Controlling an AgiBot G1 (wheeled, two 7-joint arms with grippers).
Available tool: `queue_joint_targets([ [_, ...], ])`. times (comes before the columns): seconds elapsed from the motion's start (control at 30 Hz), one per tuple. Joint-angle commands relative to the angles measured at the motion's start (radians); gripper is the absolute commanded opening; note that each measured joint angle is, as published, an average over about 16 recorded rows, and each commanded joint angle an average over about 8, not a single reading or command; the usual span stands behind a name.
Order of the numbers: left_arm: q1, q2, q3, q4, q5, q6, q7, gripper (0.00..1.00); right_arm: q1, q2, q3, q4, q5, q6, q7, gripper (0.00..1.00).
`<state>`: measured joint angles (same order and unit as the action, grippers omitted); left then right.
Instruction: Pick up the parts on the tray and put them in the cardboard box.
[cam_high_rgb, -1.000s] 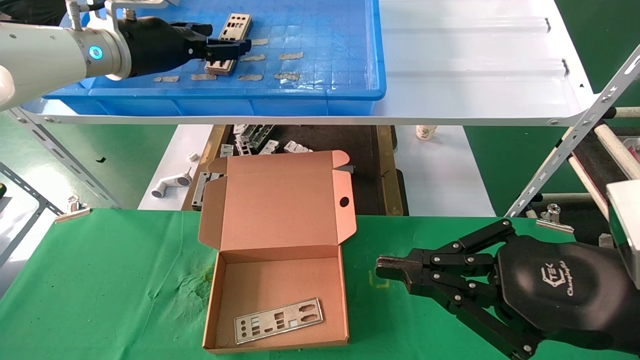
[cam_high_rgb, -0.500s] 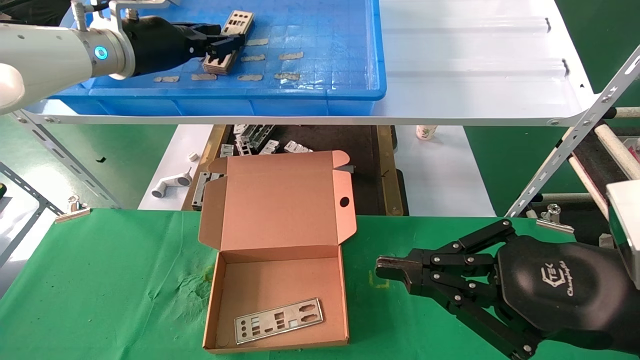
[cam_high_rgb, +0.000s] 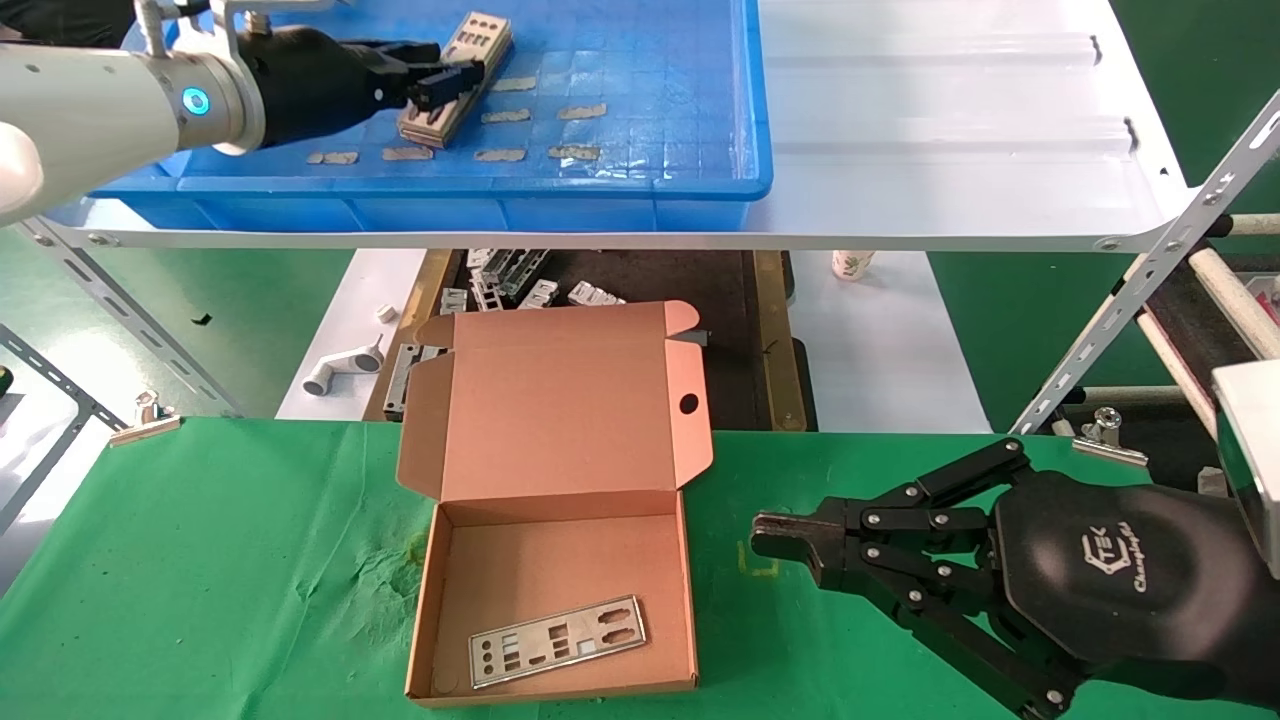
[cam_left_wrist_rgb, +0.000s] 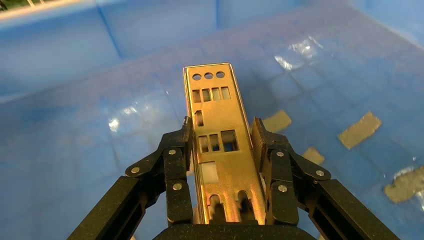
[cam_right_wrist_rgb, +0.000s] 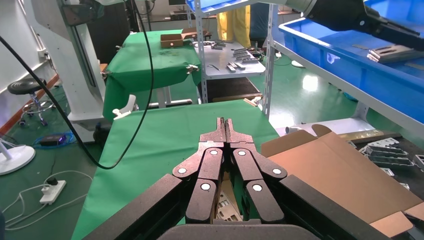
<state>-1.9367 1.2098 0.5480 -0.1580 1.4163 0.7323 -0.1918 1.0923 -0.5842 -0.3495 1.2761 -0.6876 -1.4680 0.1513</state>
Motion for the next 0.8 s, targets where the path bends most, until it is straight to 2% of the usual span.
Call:
queue_joint_targets([
  [0.03, -0.002, -0.001, -0.004, 0.000, -0.005, -0.002, 0.006, 0.00, 0.000, 0.000, 0.000, 0.000, 0.000, 0.000, 0.000, 0.00],
  [0.17, -0.005, -0.020, -0.020, -0.030, -0.029, 0.022, 0.040, 0.00, 0.000, 0.000, 0.000, 0.000, 0.000, 0.000, 0.000, 0.00],
  [0.3, -0.006, -0.057, -0.038, -0.082, -0.060, 0.100, 0.077, 0.00, 0.000, 0.000, 0.000, 0.000, 0.000, 0.000, 0.000, 0.00],
  [0.53, -0.010, -0.159, -0.053, -0.218, -0.107, 0.342, 0.115, 0.00, 0.000, 0.000, 0.000, 0.000, 0.000, 0.000, 0.000, 0.00],
  [0.8, 0.027, -0.280, -0.058, -0.441, -0.177, 0.642, 0.111, 0.00, 0.000, 0.000, 0.000, 0.000, 0.000, 0.000, 0.000, 0.00],
])
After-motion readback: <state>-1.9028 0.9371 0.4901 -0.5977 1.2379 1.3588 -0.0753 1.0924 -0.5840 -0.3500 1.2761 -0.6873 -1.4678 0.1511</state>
